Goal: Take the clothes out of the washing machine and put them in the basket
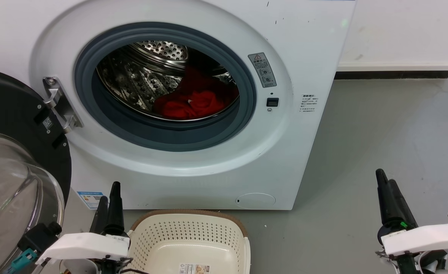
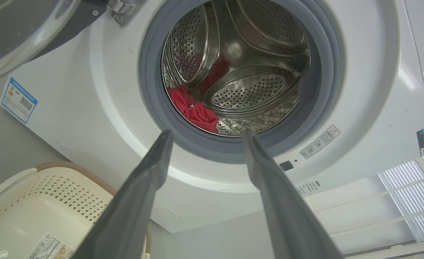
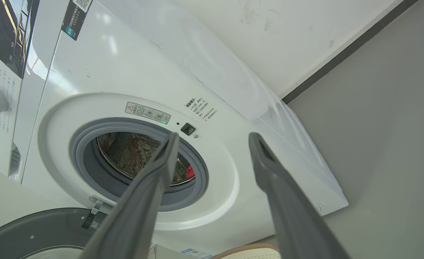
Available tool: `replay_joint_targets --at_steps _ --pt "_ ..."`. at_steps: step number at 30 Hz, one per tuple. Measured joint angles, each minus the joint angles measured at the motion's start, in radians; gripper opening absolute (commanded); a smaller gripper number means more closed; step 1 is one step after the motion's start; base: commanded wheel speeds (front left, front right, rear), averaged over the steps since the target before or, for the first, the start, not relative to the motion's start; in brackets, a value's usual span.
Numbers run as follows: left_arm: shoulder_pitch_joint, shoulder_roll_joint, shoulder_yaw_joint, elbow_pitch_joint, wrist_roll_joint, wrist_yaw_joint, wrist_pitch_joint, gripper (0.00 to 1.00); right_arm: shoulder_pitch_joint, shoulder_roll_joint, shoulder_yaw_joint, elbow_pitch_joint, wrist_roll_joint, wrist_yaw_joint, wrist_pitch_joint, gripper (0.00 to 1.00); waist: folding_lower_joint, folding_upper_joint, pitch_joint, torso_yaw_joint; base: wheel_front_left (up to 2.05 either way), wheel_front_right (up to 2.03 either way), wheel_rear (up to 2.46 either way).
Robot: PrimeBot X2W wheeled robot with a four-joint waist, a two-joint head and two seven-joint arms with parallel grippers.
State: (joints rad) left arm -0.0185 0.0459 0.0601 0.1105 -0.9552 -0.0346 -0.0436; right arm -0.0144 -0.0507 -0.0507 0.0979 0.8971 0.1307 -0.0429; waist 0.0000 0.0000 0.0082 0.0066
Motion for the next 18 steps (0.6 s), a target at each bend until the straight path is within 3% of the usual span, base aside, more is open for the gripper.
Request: replay_joint_targets --at_steps 18 --pt "0.02 0.003 -0.027 -0.037 0.267 0.036 -0.058 1.0 0.027 0.0 0.015 -0.047 -0.273 0.0 -0.056 1.0 0.0001 0.0 0.003 0.0 0.0 0.0 0.0"
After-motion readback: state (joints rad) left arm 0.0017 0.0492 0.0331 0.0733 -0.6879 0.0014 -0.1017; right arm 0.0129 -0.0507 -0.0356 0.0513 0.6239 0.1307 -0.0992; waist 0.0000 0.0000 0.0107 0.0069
